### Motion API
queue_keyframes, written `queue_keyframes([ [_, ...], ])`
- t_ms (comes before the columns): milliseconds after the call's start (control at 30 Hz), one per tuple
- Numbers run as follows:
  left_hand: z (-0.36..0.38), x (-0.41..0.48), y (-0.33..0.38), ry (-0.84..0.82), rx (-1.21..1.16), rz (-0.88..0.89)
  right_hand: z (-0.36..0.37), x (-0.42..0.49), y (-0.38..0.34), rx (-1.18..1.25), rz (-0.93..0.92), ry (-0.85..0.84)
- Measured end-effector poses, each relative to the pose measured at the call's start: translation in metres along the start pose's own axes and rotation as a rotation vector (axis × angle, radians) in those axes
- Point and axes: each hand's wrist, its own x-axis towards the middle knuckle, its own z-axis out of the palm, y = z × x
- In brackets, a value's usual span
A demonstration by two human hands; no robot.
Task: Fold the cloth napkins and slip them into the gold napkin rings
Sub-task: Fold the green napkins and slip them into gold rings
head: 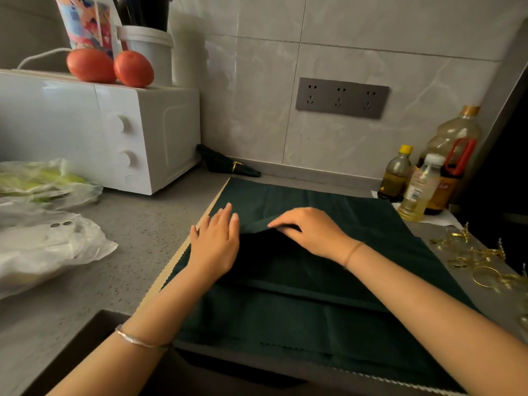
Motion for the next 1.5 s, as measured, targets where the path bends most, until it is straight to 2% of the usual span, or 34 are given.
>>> queue_keyframes([
  [100, 0.006, -0.019, 0.006, -0.285, 0.434, 0.085, -0.004, -0.045, 0.004, -0.015, 0.018, -0.063],
  [167, 0.015, -0.031, 0.008, -0.359, 0.523, 0.103, -0.004, -0.068, 0.006, -0.030, 0.027, -0.103],
  [333, 0.023, -0.045, 0.011, -0.330, 0.537, 0.089, 0.004, -0.100, 0.006, -0.040, 0.035, -0.183],
  [667, 0.022, -0.052, 0.019, -0.386, 0.506, 0.058, 0.011, -0.118, 0.002, -0.020, 0.071, -0.203],
  [833, 0.017, -0.031, 0.029, -0.410, 0.428, -0.013, 0.015, -0.122, 0.001, -0.016, 0.081, -0.150],
  [1000, 0.030, -0.010, 0.029, -0.367, 0.348, 0.093, 0.019, -0.122, -0.006, -0.010, 0.065, -0.044],
  [1233, 0.043, -0.011, 0.022, -0.308, 0.415, 0.159, 0.011, -0.067, -0.008, 0.098, 0.121, 0.114],
  [1300, 0.044, -0.013, 0.022, -0.330, 0.430, 0.155, 0.022, -0.039, -0.008, 0.097, 0.133, 0.058],
  [1433, 0.046, -0.014, 0.023, -0.335, 0.442, 0.158, 0.048, -0.005, -0.002, -0.035, 0.191, -0.233],
  [1500, 0.045, -0.013, 0.022, -0.332, 0.452, 0.158, 0.057, -0.004, 0.002, -0.014, 0.207, -0.297],
])
